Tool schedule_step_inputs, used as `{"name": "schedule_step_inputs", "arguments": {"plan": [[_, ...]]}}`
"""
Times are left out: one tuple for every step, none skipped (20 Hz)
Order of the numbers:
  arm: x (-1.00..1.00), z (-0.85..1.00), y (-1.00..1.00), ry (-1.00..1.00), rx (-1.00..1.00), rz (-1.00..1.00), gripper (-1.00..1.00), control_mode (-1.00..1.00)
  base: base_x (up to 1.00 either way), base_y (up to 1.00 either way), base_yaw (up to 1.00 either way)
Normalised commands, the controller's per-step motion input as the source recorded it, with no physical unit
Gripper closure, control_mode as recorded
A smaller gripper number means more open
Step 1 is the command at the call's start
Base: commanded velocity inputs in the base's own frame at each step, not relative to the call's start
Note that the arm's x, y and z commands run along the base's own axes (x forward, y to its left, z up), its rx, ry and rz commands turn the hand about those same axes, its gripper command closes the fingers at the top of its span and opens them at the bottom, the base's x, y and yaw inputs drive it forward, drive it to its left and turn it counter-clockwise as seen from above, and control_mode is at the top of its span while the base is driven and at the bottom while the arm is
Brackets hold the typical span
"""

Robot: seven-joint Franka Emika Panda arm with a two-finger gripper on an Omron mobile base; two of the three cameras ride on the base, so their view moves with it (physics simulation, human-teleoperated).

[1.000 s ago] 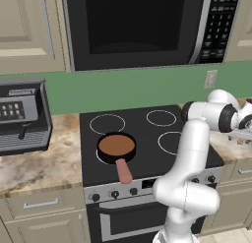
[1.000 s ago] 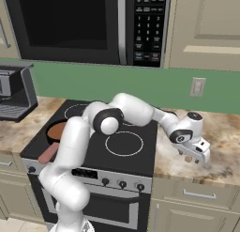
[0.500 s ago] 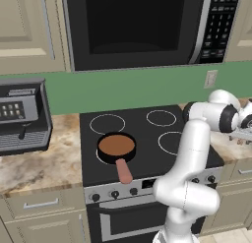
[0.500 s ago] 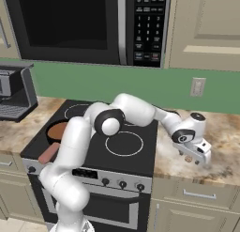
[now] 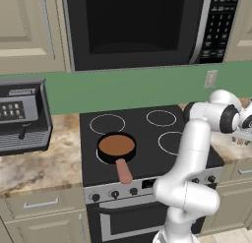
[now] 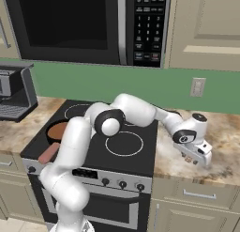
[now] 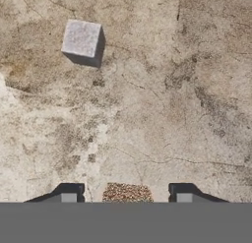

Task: Pick up the sugar cube(s) and place them in the saucepan with hot chocolate.

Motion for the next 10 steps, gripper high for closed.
{"name": "schedule_step_inputs", "arguments": {"plan": [[-0.11, 0.00, 0.06, 0.00, 0.00, -0.02, 1.00, -1.00, 0.00, 0.00, 0.00], [-0.11, 0.00, 0.08, 0.00, 0.00, -0.02, 1.00, -1.00, 0.00, 0.00, 0.00], [-0.12, 0.00, 0.08, 0.00, 0.00, -0.02, 1.00, -1.00, 0.00, 0.00, 0.00], [-0.12, 0.00, 0.07, 0.03, 0.00, -0.02, 1.00, -1.00, 0.00, 0.00, 0.00], [-0.14, -0.01, 0.01, 0.05, 0.00, -0.02, 1.00, -1.00, 0.00, 0.00, 0.00], [-0.11, -0.04, 0.01, 0.07, 0.01, -0.02, 1.00, -1.00, 0.00, 0.00, 0.00], [-0.14, 0.00, 0.04, 0.07, 0.00, -0.03, 1.00, -1.00, 0.00, 0.00, 0.00], [-0.16, 0.00, 0.04, 0.05, 0.00, -0.03, 1.00, -1.00, 0.00, 0.00, 0.00], [-0.17, 0.00, 0.04, 0.04, 0.00, -0.03, 1.00, -1.00, 0.00, 0.00, 0.00], [-0.19, 0.00, 0.04, 0.00, 0.00, -0.03, 1.00, -1.00, 0.00, 0.00, 0.00]]}}
